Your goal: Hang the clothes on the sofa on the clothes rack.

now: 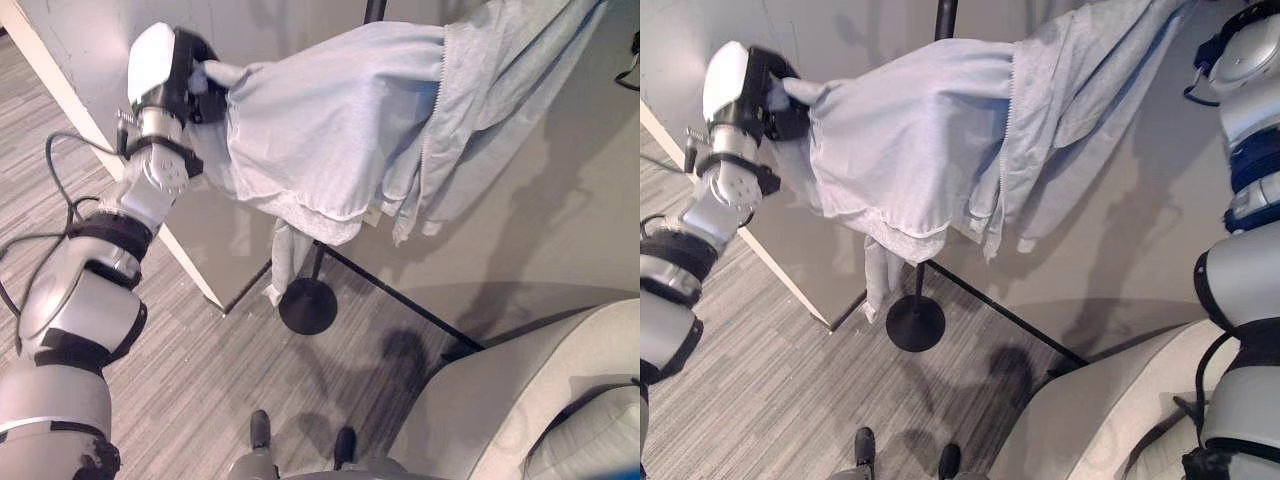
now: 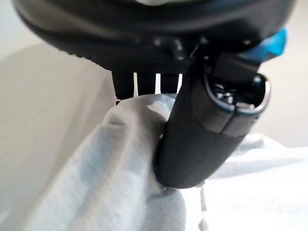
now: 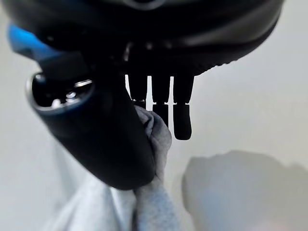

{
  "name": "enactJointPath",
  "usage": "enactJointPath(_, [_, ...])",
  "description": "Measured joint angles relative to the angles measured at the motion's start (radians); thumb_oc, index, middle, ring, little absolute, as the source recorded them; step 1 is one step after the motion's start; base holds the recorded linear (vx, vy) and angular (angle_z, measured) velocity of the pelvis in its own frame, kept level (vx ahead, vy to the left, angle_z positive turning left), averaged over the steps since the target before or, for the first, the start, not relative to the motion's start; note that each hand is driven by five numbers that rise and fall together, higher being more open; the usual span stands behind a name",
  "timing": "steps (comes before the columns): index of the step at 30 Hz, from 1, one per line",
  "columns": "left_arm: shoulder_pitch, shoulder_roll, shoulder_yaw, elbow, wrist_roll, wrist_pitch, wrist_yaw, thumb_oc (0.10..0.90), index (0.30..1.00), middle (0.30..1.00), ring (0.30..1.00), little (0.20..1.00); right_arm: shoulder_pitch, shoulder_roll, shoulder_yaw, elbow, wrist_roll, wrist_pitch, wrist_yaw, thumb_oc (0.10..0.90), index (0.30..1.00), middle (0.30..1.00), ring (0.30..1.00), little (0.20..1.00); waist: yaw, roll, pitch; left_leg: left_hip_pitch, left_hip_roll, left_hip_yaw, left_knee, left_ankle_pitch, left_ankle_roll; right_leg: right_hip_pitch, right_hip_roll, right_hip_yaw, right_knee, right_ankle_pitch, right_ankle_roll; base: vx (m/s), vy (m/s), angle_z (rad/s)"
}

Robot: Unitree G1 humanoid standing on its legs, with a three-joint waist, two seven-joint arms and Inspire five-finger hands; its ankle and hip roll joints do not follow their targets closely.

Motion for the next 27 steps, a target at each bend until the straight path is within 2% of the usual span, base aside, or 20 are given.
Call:
enactJointPath(2, [0.107,-0.01,0.02,-0.038,-0.026,0.017,-0.009,0.4,0.3,0.3,0.3,0.3,0.111,0.009,-0.063,-0.064,0.009,0.007,0.003,0.4,0.3,0.3,0.3,0.3,0.003,0.003,0.003,0.0,-0.003,0.001,-0.002,0.0,0.0,-0.002,-0.001,0.003,-0.001,0.0,0.0,-0.02,0.042,-0.04])
enactJointPath(5, [0.302,-0.01,0.125,-0.223,-0.029,0.027,-0.015,0.4,0.3,0.3,0.3,0.3,0.368,0.024,-0.301,-0.281,0.009,-0.002,0.0,0.4,0.3,0.3,0.3,0.3,0.006,0.005,0.023,0.001,-0.002,0.004,-0.004,0.0,0.0,-0.004,-0.009,0.004,-0.001,0.0,0.0,0.02,0.047,-0.02])
enactJointPath(7, [0.429,-0.012,0.163,-0.335,-0.031,0.014,-0.032,0.4,0.3,0.3,0.3,0.3,0.553,0.043,-0.374,-0.385,-0.009,-0.006,0.007,0.4,0.3,0.3,0.3,0.3,0.009,0.015,0.051,0.003,-0.004,0.005,-0.008,0.0,0.0,-0.002,-0.011,0.004,-0.002,0.0,0.0,0.02,0.021,0.01])
enactJointPath(10, [0.498,-0.056,0.192,-0.384,-0.042,-0.001,-0.063,0.4,0.3,0.3,0.3,0.3,0.732,0.071,-0.41,-0.433,-0.014,-0.014,0.043,0.4,0.3,0.3,0.3,0.3,0.028,0.036,0.079,0.018,-0.008,0.005,-0.013,0.002,0.002,0.011,-0.015,0.004,-0.005,0.0,0.0,0.01,0.007,0.01])
enactJointPath(11, [0.524,-0.064,0.214,-0.421,-0.057,-0.003,-0.067,0.4,0.3,0.3,0.3,0.3,0.79,0.099,-0.468,-0.47,-0.014,-0.022,0.044,0.4,0.3,0.3,0.3,0.3,0.03,0.039,0.084,0.022,-0.009,0.006,-0.017,0.003,0.003,0.014,-0.015,0.004,-0.006,0.0,0.0,0.0,0.0,0.0])
enactJointPath(13, [0.534,-0.066,0.219,-0.441,-0.062,-0.009,-0.075,0.4,0.3,0.3,0.3,0.3,0.843,0.125,-0.483,-0.492,-0.013,-0.025,0.049,0.4,0.3,0.3,0.3,0.3,0.03,0.049,0.103,0.034,-0.009,0.005,-0.021,0.004,0.004,0.034,-0.013,0.004,-0.021,0.004,0.003,0.0,0.0,0.0])
enactJointPath(15, [0.554,-0.069,0.25,-0.48,-0.062,-0.009,-0.09,0.4,0.3,0.3,0.3,0.3,0.971,0.238,-0.628,-0.586,-0.01,-0.054,0.044,0.4,0.3,0.3,0.3,0.3,0.029,0.054,0.11,0.039,-0.006,0.004,-0.023,0.005,0.004,0.039,-0.009,0.002,-0.026,0.003,0.003,0.0,0.0,0.0])
enactJointPath(16, [0.558,-0.072,0.259,-0.482,-0.063,-0.012,-0.092,0.4,0.3,0.3,0.3,0.3,1.003,0.257,-0.634,-0.604,-0.006,-0.062,0.044,0.486,0.429,0.429,0.429,0.429,0.028,0.056,0.113,0.04,-0.005,0.004,-0.023,0.005,0.004,0.042,-0.008,0.002,-0.029,0.004,0.003,0.0,0.0,0.0])
enactJointPath(17, [0.559,-0.076,0.26,-0.479,-0.066,-0.011,-0.093,0.442,0.364,0.364,0.364,0.364,1.017,0.258,-0.621,-0.603,-0.004,-0.062,0.063,0.8,0.9,0.9,0.9,0.9,0.027,0.061,0.117,0.039,-0.006,0.004,-0.023,0.005,0.004,0.044,-0.008,0.002,-0.034,0.007,0.001,0.0,0.0,0.0])
enactJointPath(18, [0.56,-0.086,0.265,-0.48,-0.071,-0.011,-0.094,0.8,0.9,0.9,0.9,0.9,1.022,0.26,-0.619,-0.603,0.003,-0.067,0.067,0.8,0.9,0.9,0.9,0.9,0.027,0.068,0.122,0.041,-0.006,0.004,-0.023,0.005,0.004,0.046,-0.007,0.002,-0.035,0.008,0.003,0.0,0.0,0.0])
enactJointPath(24, [0.576,-0.105,0.281,-0.478,-0.113,-0.008,-0.112,0.8,0.9,0.9,0.9,0.9,1.024,0.276,-0.641,-0.61,0.105,-0.087,0.077,0.8,0.9,0.9,0.9,0.9,0.019,0.069,0.129,0.067,-0.006,0.005,-0.024,0.005,0.004,0.082,-0.006,0.002,-0.06,0.014,0.004,0.0,0.0,0.0])
enactJointPath(27, [0.619,-0.117,0.328,-0.478,-0.149,-0.007,-0.12,0.8,0.9,0.9,0.9,0.9,1.028,0.276,-0.655,-0.615,0.16,-0.087,0.107,0.8,0.9,0.9,0.9,0.9,0.009,0.067,0.13,0.091,-0.006,0.014,-0.024,0.005,0.004,0.111,-0.005,0.004,-0.073,0.016,0.003,0.02,0.02,-0.05])
